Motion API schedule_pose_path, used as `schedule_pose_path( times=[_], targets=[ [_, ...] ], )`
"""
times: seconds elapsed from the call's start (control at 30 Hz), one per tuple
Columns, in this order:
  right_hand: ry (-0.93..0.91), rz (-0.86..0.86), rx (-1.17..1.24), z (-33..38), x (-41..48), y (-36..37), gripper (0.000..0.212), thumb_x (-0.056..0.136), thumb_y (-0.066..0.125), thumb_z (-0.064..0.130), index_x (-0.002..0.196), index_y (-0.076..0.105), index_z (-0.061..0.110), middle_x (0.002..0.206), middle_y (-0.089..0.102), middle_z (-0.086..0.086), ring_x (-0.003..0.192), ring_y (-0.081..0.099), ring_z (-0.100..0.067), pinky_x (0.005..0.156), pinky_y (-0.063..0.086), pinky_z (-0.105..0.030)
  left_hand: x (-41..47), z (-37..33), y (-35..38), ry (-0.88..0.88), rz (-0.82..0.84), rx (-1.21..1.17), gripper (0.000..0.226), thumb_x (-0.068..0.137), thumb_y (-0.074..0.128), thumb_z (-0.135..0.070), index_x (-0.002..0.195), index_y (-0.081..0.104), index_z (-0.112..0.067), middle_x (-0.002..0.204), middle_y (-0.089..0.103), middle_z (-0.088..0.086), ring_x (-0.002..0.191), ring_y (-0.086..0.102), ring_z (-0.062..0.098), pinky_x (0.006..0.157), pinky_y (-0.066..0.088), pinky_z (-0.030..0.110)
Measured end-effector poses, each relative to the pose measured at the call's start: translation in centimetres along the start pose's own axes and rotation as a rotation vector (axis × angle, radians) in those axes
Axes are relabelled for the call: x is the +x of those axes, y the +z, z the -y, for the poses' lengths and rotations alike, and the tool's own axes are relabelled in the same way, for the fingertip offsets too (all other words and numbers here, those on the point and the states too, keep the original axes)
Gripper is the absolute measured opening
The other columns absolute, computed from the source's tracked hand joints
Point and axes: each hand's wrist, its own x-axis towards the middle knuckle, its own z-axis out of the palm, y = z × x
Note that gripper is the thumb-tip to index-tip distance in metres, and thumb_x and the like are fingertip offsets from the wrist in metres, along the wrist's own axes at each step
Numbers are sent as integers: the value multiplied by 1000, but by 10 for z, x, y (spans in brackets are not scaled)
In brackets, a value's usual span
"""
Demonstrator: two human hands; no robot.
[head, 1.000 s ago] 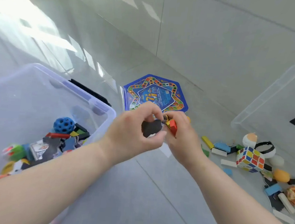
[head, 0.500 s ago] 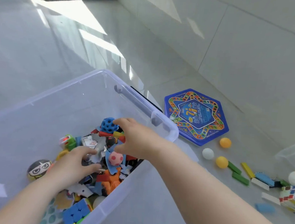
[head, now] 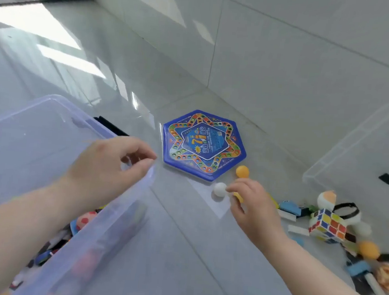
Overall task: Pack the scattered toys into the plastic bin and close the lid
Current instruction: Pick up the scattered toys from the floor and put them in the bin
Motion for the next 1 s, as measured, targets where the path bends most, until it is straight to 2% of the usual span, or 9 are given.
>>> schedule_pose_path(
  times=[0.03, 0.07, 0.17, 0.27, 0.4, 0.6, 0.7, 0.87, 1.0],
  targets=[
    [135, 80, -45, -22, -11, -3, 19, 70, 52, 3, 81, 67, 3, 83, 69, -13, 84, 62, -26, 72, 49, -30, 7, -14, 17, 50, 96, 12, 4, 68, 53, -45, 66, 55, -42, 73, 54, -47, 75, 51, -22, 69, 35, -7],
    [279, 141, -71, -41, -21, -6, 24, 73, 54, 1, 93, 67, 3, 97, 67, -15, 93, 62, -34, 79, 48, -38, 12, -27, 38, 100, 221, 51, 22, 63, 44, -53, 72, 59, -40, 73, 58, -41, 79, 51, -20, 73, 37, -4],
    [559, 406, -196, -81, -51, -14, 52, 89, 51, 16, 139, 34, 15, 148, 29, -9, 134, 30, -30, 109, 26, -34, 31, -45, 113, 219, 509, 318, 31, 82, 49, -44, 109, 59, -31, 94, 59, -24, 100, 51, -6, 86, 36, 12],
    [679, 532, -217, -102, -73, -16, 70, 92, 48, 29, 147, 5, 26, 157, -4, -5, 144, 3, -27, 116, 13, -36, 50, -35, 185, 129, 464, 441, 50, 91, 46, -32, 139, 32, -23, 146, 34, -2, 136, 29, 15, 105, 25, 25],
    [744, 586, -198, -120, -94, -13, 76, 93, 46, 32, 146, -8, 25, 155, -19, -4, 145, -8, -27, 118, 3, -36, 60, -6, 244, -189, 485, 542, 69, 93, 38, -44, 147, -1, -24, 157, -7, -2, 145, -6, 22, 111, 20, 50],
    [653, 490, -263, -143, -123, -10, 53, 88, 51, 23, 138, 34, 14, 143, 32, -10, 131, 33, -29, 108, 29, -36, 70, 14, 271, -204, 529, 572, 67, 92, 45, -39, 146, 9, -20, 157, -5, 0, 144, -1, 24, 112, 21, 43],
    [523, 397, -270, -148, -130, -2, 27, 71, 58, 17, 96, 65, 11, 96, 64, -7, 79, 65, -26, 66, 54, -32, 75, 18, 273, -204, 516, 580, 62, 93, 46, -31, 144, 15, -18, 156, 3, 3, 142, 8, 26, 110, 25, 40],
    [636, 551, -190, -158, -115, -8, 28, 94, 44, 24, 118, 49, 11, 119, 52, -6, 108, 49, -22, 89, 38, -28, 68, 32, 272, -200, 502, 650, 33, 95, 34, -9, 127, 40, -7, 133, 35, 16, 125, 32, 31, 100, 32, 38],
    [695, 681, -164, -153, -106, -13, 13, 88, 49, 18, 97, 40, 14, 112, 52, -11, 90, 44, -21, 73, 34, -29, 61, 30, 268, -233, 550, 668, 33, 91, 33, 0, 120, 45, -6, 131, 35, 14, 122, 33, 33, 98, 35, 37]
  ],
)
